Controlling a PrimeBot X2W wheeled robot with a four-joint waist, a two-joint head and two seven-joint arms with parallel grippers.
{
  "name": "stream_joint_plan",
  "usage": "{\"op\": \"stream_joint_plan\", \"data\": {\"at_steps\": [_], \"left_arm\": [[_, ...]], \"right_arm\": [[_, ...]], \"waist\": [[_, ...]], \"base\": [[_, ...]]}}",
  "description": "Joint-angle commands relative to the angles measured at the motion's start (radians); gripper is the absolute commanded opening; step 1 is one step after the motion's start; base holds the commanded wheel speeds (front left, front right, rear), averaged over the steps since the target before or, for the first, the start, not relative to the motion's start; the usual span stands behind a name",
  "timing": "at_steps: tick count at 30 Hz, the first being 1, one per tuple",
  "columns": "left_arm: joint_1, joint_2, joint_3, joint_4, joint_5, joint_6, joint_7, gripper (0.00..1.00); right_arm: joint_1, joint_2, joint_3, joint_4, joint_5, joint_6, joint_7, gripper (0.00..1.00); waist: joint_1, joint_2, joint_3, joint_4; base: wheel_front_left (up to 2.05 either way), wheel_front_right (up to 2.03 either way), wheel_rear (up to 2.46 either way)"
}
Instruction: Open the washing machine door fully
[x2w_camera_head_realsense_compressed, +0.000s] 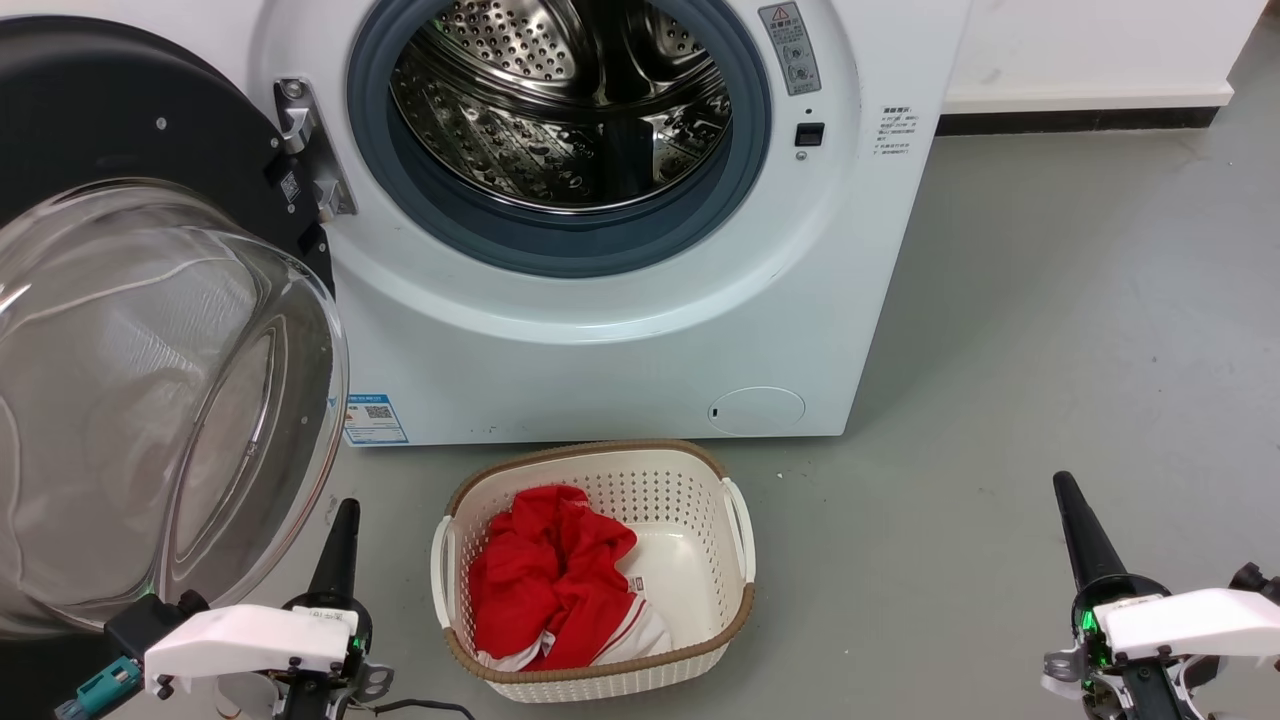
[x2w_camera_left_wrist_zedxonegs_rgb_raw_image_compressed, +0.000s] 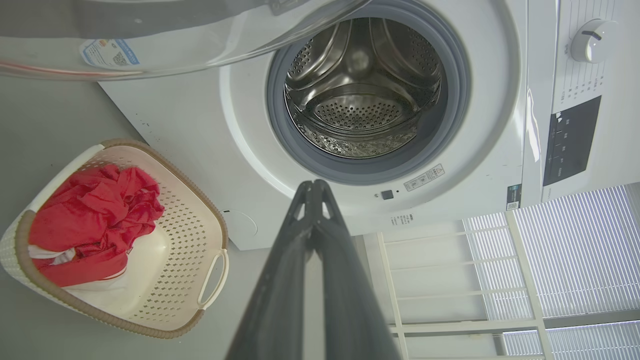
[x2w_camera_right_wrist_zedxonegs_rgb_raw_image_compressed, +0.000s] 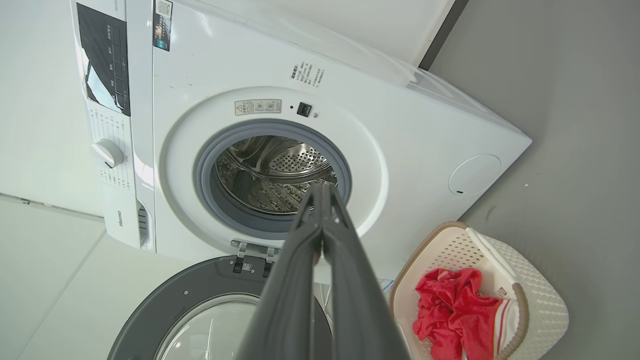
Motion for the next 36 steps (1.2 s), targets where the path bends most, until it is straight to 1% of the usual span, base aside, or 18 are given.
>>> {"op": "stream_joint_plan", "data": {"at_steps": [1, 36], "left_arm": [[-0.022, -0.003, 0.006, -0.002, -0.025, -0.011, 0.008, 0.00], [-0.046, -0.027, 0.047, 0.024, -0.293, -0.054, 0.078, 0.00]], "right_arm": [[-0.024, -0.006, -0.003, -0.001, 0.029, 0.000, 0.006, 0.00], [-0.060, -0.001, -0.022, 0.043, 0.317, 0.000, 0.064, 0.00]], "waist": [[0.0000, 0.0000, 0.000, 0.000], [0.0000, 0.0000, -0.010, -0.001]], "base": [[0.00, 0.00, 0.00], [0.00, 0.00, 0.00]]}}
